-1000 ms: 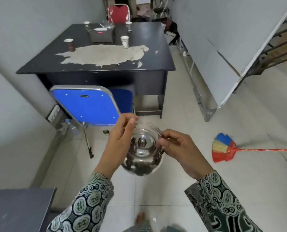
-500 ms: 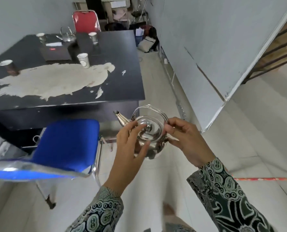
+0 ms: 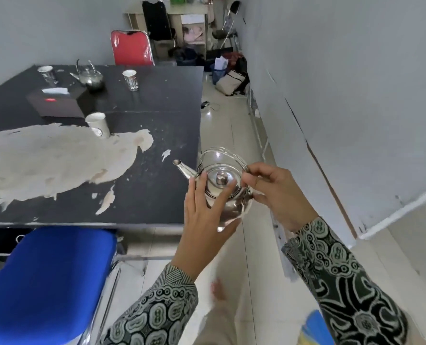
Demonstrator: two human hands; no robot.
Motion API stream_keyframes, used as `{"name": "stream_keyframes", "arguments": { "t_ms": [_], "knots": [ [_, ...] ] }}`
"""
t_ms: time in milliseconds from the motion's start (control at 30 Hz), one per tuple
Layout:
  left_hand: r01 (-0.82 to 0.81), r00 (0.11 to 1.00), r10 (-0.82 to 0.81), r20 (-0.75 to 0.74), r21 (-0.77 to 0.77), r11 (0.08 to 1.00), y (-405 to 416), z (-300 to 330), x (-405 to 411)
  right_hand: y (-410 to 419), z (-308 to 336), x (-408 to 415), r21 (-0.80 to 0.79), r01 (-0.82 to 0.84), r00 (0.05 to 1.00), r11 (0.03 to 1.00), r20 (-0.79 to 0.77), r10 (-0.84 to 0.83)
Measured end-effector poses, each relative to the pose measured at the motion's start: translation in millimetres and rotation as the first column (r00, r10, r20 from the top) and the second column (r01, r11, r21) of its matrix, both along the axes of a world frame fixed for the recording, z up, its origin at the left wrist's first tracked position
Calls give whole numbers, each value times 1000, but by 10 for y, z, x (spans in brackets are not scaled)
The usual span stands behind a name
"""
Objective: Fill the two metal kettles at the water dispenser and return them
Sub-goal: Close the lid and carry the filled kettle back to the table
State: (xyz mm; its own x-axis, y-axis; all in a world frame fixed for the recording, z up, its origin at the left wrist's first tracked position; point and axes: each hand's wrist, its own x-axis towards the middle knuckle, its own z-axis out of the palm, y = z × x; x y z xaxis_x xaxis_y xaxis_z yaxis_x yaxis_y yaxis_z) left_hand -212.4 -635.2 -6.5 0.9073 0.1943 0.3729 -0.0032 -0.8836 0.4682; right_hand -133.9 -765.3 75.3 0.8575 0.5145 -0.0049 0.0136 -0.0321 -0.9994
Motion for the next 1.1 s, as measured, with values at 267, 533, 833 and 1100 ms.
{"name": "stream_keyframes", "arguments": {
  "t_ms": [267, 533, 833, 1100],
  "knots": [
    [-119, 992, 118, -37, -7, 993, 709, 65, 1591, 765, 122, 1784, -43, -164, 986, 985, 6, 165],
    [-299, 949, 292, -122, -46, 953, 1105, 87, 2550, 1445, 82, 2957, -69, -348, 938, 935, -15, 347],
    [-742, 669, 734, -118, -49, 668, 1313, -57, 3628, 2328, 0, 4067, -51, -674, 738, 737, -11, 675],
    [-899, 438, 896, -68, -24, 438, 1742, 63, 4131, 3067, 105, 4637, -23, -885, 465, 465, 13, 885]
  ]
}}
